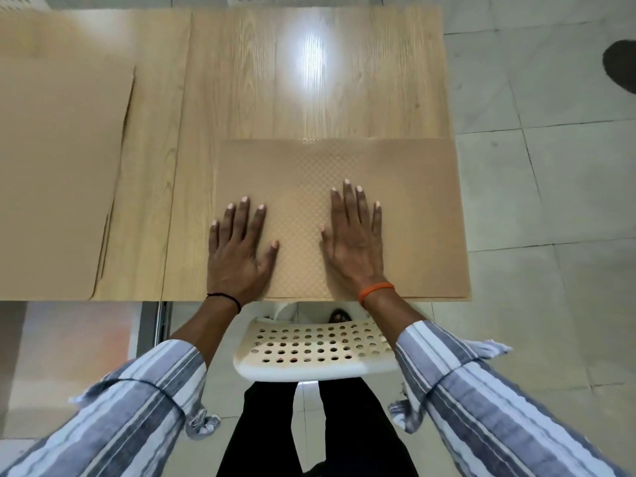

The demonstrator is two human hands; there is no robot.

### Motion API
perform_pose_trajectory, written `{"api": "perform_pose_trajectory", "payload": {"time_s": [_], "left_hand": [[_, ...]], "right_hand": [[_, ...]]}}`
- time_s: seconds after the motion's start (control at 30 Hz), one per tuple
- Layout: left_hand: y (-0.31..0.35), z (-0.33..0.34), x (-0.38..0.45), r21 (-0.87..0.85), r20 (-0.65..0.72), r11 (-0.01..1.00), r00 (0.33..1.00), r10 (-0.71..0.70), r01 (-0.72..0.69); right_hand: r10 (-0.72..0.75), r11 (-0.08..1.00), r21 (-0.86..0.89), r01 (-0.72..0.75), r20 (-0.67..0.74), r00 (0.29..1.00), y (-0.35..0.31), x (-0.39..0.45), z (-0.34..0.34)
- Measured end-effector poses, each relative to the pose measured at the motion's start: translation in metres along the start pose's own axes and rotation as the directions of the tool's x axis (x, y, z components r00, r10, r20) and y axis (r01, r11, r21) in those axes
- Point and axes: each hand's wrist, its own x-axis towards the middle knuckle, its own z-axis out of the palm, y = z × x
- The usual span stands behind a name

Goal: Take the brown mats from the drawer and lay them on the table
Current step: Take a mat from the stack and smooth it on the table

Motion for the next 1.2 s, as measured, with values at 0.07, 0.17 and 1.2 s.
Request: {"api": "perform_pose_trajectory", "payload": {"time_s": [0.07, 0.17, 1.2], "left_hand": [[-0.001, 0.0, 0.0, 0.005, 0.002, 1.0, 1.0, 0.002, -0.002], [0.0, -0.001, 0.001, 0.001, 0.011, 1.0, 1.0, -0.002, 0.002], [0.01, -0.01, -0.005, -0.058, 0.037, 0.998, 0.999, -0.001, 0.003]], "right_hand": [[0.016, 1.0, -0.011, -0.016, 0.025, 1.0, -0.006, 0.006, 0.008], [0.026, 0.999, -0.034, -0.025, 0.025, 0.999, -0.004, 0.005, 0.012], [0.02, 0.999, -0.044, -0.022, -0.039, 0.999, -0.003, 0.004, 0.015]]}}
